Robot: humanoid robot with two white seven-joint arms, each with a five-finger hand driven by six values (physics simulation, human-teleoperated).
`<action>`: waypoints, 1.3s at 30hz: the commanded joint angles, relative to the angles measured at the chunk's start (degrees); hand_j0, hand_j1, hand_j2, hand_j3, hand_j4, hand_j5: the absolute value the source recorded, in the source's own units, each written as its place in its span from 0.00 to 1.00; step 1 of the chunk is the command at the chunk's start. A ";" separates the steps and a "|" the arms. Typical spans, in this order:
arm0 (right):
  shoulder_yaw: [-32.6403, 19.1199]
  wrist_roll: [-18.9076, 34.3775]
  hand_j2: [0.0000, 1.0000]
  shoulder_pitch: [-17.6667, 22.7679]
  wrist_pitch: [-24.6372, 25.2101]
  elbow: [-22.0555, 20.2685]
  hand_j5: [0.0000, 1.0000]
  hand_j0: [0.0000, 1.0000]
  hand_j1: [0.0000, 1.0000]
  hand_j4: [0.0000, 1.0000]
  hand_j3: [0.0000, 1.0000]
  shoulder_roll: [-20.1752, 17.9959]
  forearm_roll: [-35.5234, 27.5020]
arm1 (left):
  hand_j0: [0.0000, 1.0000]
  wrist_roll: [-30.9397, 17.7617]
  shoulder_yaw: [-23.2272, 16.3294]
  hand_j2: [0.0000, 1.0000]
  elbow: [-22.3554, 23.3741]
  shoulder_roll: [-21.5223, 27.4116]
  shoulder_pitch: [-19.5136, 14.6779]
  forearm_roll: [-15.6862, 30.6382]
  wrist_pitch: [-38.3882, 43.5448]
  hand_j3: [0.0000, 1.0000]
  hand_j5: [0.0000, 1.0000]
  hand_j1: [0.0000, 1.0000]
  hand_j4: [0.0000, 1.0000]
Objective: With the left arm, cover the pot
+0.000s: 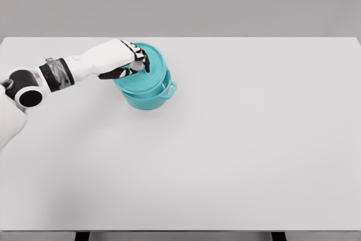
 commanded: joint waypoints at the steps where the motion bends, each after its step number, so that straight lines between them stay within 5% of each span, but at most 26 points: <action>1: 0.00 0.01 1.00 0.00 0.00 0.07 1.00 1.00 1.00 1.00 1.00 0.00 0.00 | 0.49 0.04 -0.27 0.49 0.82 -0.91 0.00 0.16 0.10 0.49 0.49 0.49 0.49; 26: 0.00 0.01 1.00 0.00 0.00 -0.02 1.00 1.00 1.00 1.00 1.00 0.00 0.00 | 0.50 0.04 -1.68 0.50 3.63 -2.14 -0.35 0.07 0.10 0.50 0.50 0.50 0.50; 39: 0.00 0.01 1.00 0.00 0.00 -0.02 1.00 1.00 1.00 1.00 1.00 0.00 0.00 | 0.63 0.04 -1.68 0.63 3.72 -2.14 -0.26 -0.02 0.10 0.63 0.63 0.63 0.63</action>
